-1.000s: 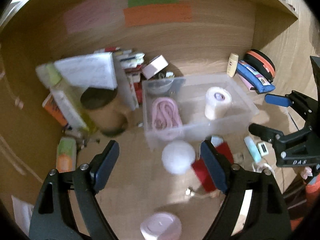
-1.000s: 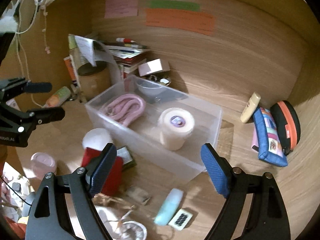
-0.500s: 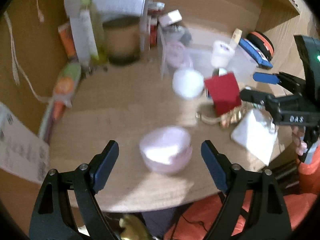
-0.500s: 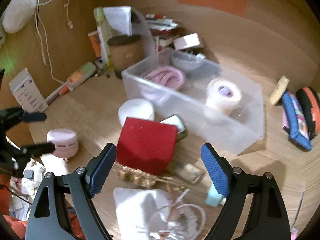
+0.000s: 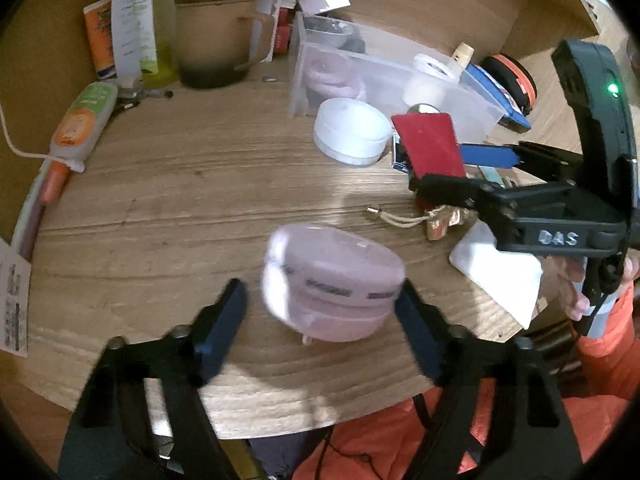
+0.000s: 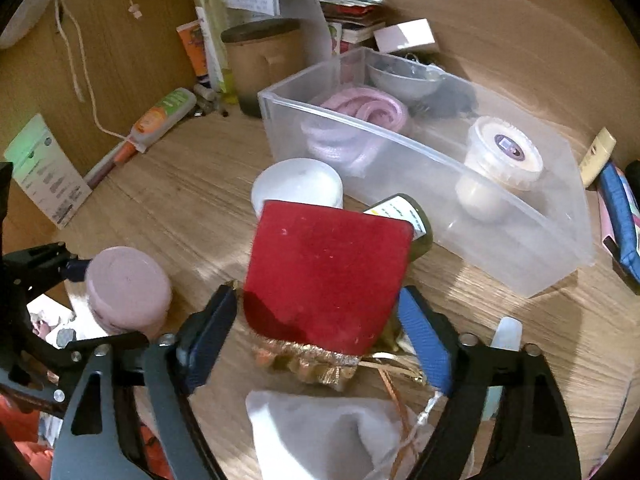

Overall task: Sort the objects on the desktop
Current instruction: 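Grasp the white ball-shaped case with the left tool while the right tool grasps the red pouch, then place the white case and red pouch into the clear box and release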

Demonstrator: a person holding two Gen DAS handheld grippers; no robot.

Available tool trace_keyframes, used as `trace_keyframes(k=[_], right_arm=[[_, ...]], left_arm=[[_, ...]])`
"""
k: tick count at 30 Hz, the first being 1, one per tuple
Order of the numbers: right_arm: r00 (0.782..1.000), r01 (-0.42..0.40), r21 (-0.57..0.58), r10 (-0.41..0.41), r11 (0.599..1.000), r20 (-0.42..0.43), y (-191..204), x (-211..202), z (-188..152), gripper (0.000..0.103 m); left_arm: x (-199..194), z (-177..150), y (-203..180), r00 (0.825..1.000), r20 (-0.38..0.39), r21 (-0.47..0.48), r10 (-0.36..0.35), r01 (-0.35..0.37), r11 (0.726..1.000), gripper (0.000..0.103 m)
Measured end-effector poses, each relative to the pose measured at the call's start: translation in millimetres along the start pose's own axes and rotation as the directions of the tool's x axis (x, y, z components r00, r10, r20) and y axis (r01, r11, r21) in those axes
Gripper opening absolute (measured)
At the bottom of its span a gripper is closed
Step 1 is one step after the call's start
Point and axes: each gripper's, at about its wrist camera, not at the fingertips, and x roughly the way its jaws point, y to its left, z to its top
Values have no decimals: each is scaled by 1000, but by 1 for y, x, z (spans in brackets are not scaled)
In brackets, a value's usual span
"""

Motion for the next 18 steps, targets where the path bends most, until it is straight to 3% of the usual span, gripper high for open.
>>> trace_keyframes(k=[2,7,18], right_arm=[[1000,-19,5,19,1000,-15,-2,3,1,50],[996,-91,27,91,995,-14,-10,1,-1,27],[991,-85,4,85,996,99,-20,-34,-1,17]], left_arm=[[1,0,-1,1000,10,1,20,-20,1000,61],[-1,3,3,999,24,-17,38,-37,999,61],[-20,33,-1,992,117,-35,38,-34,999,61]])
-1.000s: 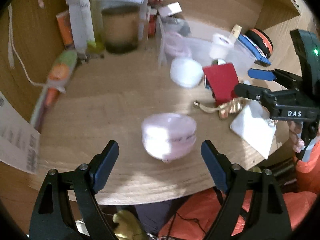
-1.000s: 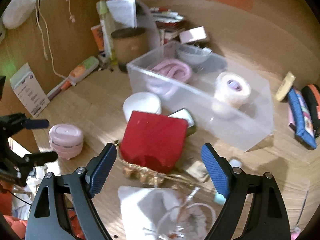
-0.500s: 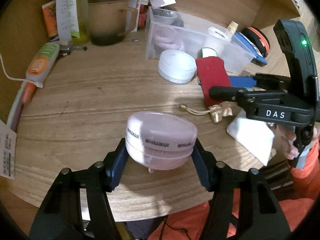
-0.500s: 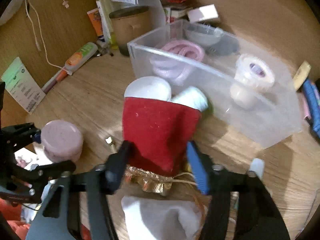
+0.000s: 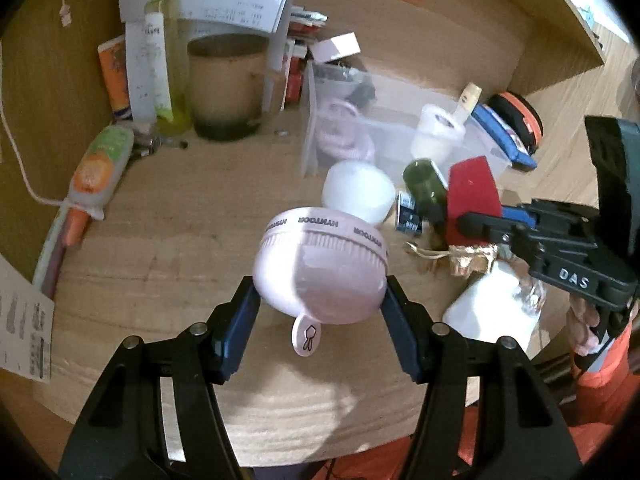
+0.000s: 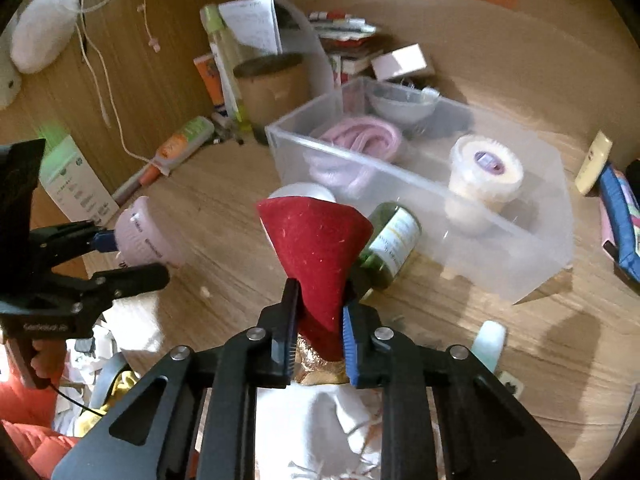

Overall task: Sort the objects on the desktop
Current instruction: 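Place the white case and red pouch into the clear box and release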

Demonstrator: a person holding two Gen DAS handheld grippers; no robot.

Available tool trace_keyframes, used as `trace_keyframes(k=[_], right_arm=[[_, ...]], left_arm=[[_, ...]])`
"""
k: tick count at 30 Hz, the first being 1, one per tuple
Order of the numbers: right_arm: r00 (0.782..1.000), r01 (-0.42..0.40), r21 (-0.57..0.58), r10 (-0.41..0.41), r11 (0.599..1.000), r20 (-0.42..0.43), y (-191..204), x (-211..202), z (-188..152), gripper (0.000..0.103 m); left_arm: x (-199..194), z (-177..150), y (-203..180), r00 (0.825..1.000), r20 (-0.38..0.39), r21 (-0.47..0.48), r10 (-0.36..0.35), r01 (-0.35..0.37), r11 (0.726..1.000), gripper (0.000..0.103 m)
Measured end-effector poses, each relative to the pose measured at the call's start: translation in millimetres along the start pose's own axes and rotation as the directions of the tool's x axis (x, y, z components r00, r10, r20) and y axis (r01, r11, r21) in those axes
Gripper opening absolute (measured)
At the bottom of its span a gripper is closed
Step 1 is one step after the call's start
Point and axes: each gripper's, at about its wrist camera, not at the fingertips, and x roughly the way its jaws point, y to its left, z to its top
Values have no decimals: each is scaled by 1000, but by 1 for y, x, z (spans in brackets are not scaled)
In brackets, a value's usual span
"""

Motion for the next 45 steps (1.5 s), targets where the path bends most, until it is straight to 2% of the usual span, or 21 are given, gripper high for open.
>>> trace_keyframes(k=[4,14,18,23,29,34,39,43,45], right_arm=[[999,10,11,-10,1000,43,-9,-16,3,17],[984,98,60,-106,993,145,-48,-51,12,17],[972,129,91,-144,988,187,-67,-65,18,17],[958,130,130,-158,983,239,-87,-80,27,17],[933,146,163,-191,976,306,-107,-96,44,17],[943,134,167,-177,977,281,-117,-78,50,17],[967,128,164,-160,978,197,-125,-41,47,17],[973,149,161,-173,976,151,-129,-22,42,17],[973,155,162,-178,975,144,-131,-19,40,17]], left_arm=[[-3,15,-8,999,30,0,-14,14,1000,61],[-16,60,-46,989,130,53,-76,70,996,61],[-19,78,-62,982,162,80,-97,85,993,61],[-17,105,-81,971,187,104,-146,128,986,61],[1,133,-105,970,198,143,-144,117,983,61],[34,144,-106,980,146,137,-137,117,984,61],[74,143,-99,991,68,108,-111,103,989,61],[90,140,-97,996,58,123,-73,65,990,61],[96,139,-96,996,42,125,-77,71,990,61]])
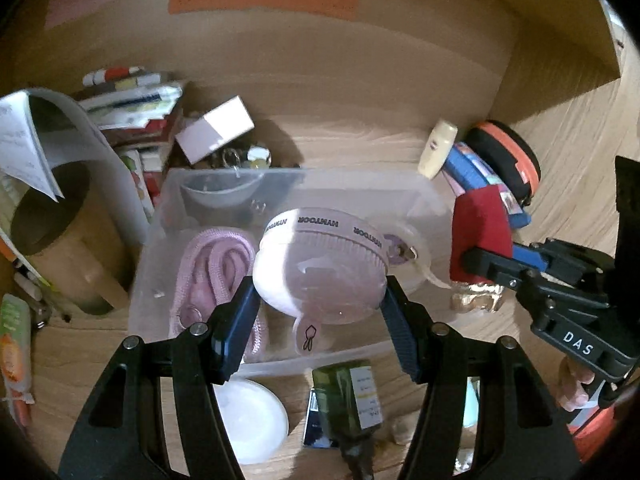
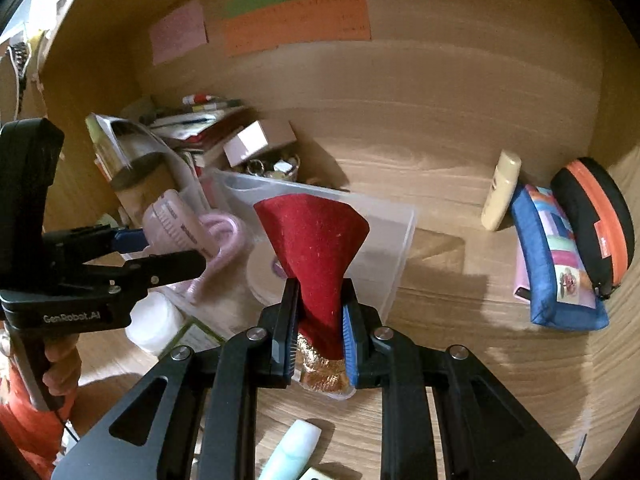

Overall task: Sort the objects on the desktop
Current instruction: 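Place the white case and red pouch into the clear box and release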

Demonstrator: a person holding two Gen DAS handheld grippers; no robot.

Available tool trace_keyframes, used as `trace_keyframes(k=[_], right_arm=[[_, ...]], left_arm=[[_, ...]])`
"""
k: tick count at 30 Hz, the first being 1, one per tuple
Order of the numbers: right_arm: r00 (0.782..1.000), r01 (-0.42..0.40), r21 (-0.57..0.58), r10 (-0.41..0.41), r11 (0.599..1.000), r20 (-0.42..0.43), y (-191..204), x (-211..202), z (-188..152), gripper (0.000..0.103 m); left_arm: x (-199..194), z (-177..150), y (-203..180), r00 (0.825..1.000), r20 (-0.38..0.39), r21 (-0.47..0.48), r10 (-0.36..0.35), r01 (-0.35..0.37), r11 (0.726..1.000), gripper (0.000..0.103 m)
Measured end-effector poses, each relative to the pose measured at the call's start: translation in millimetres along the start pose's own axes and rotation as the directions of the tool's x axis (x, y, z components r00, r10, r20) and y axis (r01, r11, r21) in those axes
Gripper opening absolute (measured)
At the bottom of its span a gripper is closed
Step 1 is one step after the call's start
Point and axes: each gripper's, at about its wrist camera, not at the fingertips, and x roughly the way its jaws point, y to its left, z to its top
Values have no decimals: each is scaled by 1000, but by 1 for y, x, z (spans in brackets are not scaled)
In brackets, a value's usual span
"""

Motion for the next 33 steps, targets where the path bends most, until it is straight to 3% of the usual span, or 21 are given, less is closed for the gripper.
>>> trace_keyframes(k=[7,15,20,27,31,33], right_arm=[[1000,22,-22,-23,1000,-15,0,4,-3,20],[998,63,-43,-64,997,-27,5,10,-3,21],[996,72,-68,-74,995,-41,10,16,-3,38],[994,104,-103,-106,989,-9,18,10,-4,54],[992,122,-108,-120,987,28,22,0,-4,73],[991,129,-111,-125,985,48,23,-6,-4,77]], left_arm=[[17,-9,-4,998,-59,27,0,1,1000,61],[13,-11,-6,999,-52,33,14,-12,999,62],[7,-13,-7,999,-37,36,19,-18,999,68],[-7,-14,-3,1000,0,25,28,-28,999,73],[-16,-15,0,999,23,12,29,-30,999,74],[-21,-17,2,999,33,9,32,-32,999,74]])
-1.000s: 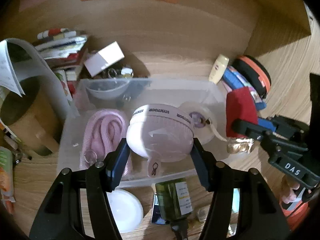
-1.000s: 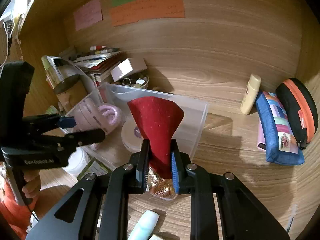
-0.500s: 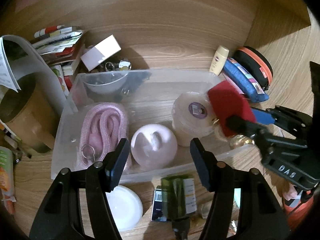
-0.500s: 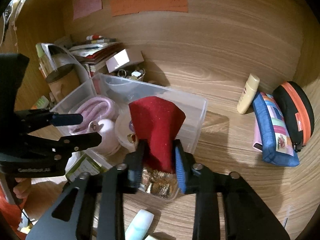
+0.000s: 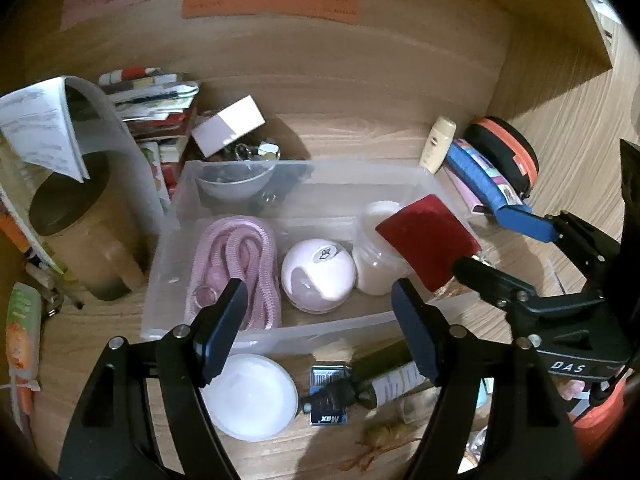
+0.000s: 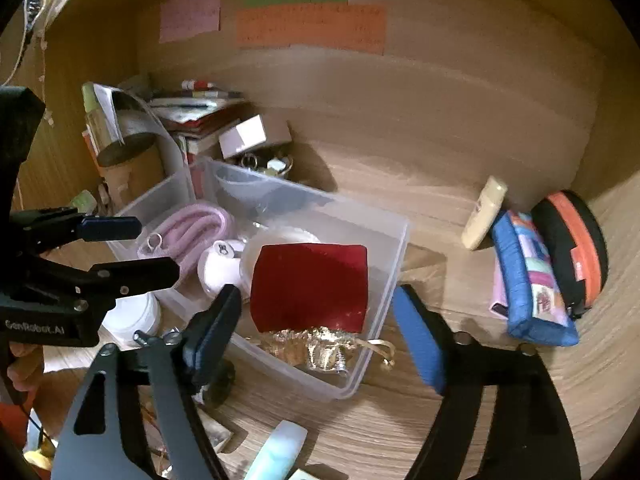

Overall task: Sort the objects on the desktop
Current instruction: 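Place the white case and red pouch into the clear box and release, then grasp the white round container with the left tool while the right tool grasps the white tile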

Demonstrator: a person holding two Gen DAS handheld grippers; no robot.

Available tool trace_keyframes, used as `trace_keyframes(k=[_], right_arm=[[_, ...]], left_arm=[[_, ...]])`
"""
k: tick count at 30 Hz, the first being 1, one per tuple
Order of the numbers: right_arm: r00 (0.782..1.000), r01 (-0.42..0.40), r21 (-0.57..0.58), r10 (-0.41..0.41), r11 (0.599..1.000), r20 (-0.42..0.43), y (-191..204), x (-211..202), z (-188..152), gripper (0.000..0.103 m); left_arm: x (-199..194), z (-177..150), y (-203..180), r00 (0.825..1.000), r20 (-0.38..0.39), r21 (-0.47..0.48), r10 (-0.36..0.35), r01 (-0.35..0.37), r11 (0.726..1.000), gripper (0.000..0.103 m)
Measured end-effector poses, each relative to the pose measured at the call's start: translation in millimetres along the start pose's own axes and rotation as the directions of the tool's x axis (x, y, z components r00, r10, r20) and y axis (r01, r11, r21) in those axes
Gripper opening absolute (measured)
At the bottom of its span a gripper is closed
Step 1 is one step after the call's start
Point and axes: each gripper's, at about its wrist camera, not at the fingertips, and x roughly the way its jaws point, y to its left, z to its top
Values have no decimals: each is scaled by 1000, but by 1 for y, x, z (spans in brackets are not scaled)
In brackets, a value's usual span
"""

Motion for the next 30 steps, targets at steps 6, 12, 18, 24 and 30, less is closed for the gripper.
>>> trace_keyframes(k=[6,12,18,24,30], right_arm=[[1000,0,7,0,1000,28,-2,-20,-2,83],[999,0,37,-2,999,38,-8,-37,-10,83],[999,8,63,-11,998,51,-15,-57,-23,83],[998,30,98,-35,995,43,-25,-71,-46,83],[1000,21,211,-15,977,-28,-39,-66,-81,83]], left_arm=[[-20,-10,2,999,42,9,11,-11,1000,82],[-39,-23,1,998,63,25,30,-32,999,84],[-52,-42,6,997,49,34,57,-58,998,85],[-50,-64,13,996,-3,37,92,-91,995,92],[-23,-81,20,988,-99,32,115,-113,993,92]])
